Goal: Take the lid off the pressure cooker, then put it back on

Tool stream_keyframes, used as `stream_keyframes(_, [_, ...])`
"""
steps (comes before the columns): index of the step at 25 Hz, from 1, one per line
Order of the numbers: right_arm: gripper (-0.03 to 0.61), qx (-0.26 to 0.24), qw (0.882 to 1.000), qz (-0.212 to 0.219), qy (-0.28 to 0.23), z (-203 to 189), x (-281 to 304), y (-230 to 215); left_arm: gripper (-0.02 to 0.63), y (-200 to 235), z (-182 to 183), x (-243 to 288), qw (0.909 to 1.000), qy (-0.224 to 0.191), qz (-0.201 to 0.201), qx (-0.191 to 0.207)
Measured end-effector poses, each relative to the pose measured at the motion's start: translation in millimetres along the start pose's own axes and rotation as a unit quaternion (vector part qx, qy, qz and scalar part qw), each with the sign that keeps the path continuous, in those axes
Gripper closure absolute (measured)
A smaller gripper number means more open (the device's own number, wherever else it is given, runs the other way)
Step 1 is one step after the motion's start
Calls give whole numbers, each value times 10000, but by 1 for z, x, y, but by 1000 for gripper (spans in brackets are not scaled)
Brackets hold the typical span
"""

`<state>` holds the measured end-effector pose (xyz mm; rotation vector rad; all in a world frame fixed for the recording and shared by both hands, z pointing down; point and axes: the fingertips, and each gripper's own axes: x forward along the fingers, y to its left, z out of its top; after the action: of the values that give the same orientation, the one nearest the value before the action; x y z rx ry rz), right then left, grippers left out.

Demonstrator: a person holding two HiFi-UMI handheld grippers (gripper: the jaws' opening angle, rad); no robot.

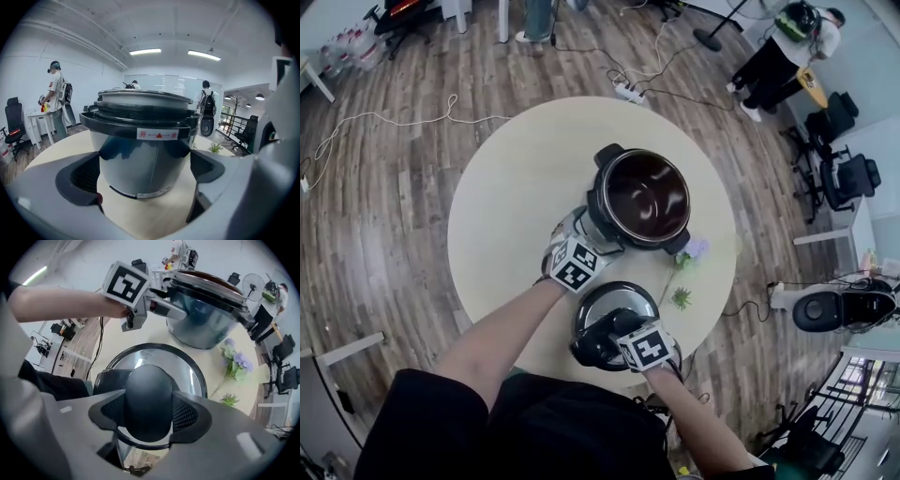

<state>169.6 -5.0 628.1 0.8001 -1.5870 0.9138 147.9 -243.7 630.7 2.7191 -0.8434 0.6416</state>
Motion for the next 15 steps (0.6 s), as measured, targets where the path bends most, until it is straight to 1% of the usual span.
stream_keyframes(3, [293,-53,10000,45,17,5,29,7,26,1,-1,-1,10000,-9,13,12])
stream_keyframes(7, [293,11,10000,-38,-85,10,54,2,26,0,-2,0,10000,-10,29,25])
stream_keyframes(10, [291,69,9999,-75,112,2,67,2,26,-1,-1,-1,10000,1,13,36])
stream_keyframes(12, [293,-148,9993,-224,264,-1,71,1,26,0,0,-2,10000,5,13,41])
stream_keyframes(15, [291,-370,9985,-339,198,1,74,-2,26,1,-1,0,10000,-2,29,42])
